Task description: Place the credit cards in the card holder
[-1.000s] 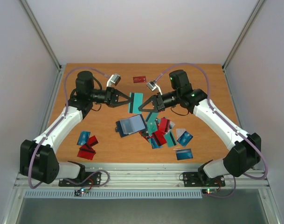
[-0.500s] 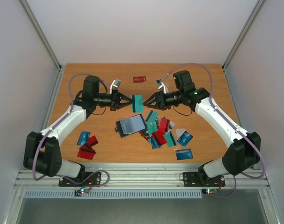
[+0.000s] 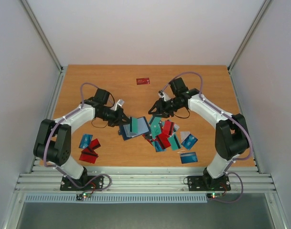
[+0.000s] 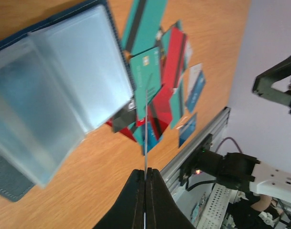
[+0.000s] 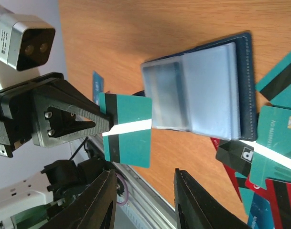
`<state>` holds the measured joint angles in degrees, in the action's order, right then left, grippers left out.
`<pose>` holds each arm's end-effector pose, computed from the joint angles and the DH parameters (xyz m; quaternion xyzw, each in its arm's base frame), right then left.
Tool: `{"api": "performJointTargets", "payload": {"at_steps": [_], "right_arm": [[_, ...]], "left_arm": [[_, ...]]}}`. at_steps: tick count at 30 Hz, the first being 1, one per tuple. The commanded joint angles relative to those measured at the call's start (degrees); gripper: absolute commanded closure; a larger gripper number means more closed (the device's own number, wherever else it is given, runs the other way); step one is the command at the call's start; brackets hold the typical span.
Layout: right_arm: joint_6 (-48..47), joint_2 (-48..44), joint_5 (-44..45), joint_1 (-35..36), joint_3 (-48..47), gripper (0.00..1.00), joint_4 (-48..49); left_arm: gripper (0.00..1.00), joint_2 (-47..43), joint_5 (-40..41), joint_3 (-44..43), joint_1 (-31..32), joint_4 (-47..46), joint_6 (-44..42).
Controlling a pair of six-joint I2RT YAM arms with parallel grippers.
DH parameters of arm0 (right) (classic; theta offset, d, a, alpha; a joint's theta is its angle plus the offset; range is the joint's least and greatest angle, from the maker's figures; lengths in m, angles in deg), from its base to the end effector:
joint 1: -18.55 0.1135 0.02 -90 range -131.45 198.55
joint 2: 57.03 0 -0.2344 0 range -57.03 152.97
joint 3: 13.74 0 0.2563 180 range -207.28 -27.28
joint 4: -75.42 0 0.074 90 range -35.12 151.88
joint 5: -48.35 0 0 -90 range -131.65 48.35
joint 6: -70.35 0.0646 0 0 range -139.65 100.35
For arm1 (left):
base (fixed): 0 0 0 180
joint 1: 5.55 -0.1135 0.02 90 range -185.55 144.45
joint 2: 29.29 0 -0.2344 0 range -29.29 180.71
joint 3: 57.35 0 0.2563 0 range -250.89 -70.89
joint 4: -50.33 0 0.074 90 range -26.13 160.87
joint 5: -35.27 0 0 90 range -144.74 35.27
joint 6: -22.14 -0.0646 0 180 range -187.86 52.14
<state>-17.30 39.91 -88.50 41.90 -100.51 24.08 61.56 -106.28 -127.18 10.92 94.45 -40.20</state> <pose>0.3091 0.1848 0.1971 -0.2583 0.8566 0.4259 0.1344 0.2836 -0.1366 0.1523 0.0074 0.8843 -0.4664 0.0201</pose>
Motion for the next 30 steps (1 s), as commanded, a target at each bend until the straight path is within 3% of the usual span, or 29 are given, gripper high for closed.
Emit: {"api": "performJointTargets", "payload": {"at_steps": [1,30], "right_arm": [[0.33,1.95,1.77,-0.06,-1.21,0.65,0.17],[0.82,16.94,-3.02,0.02,-4.76,0.66,2.99]], "left_arm": [[1.0,2.7,4.23,-2.54,0.01,7.63,-9.74],[1.0,15.01,4.97,-6.97,0.02,8.19,-11.52]]}}
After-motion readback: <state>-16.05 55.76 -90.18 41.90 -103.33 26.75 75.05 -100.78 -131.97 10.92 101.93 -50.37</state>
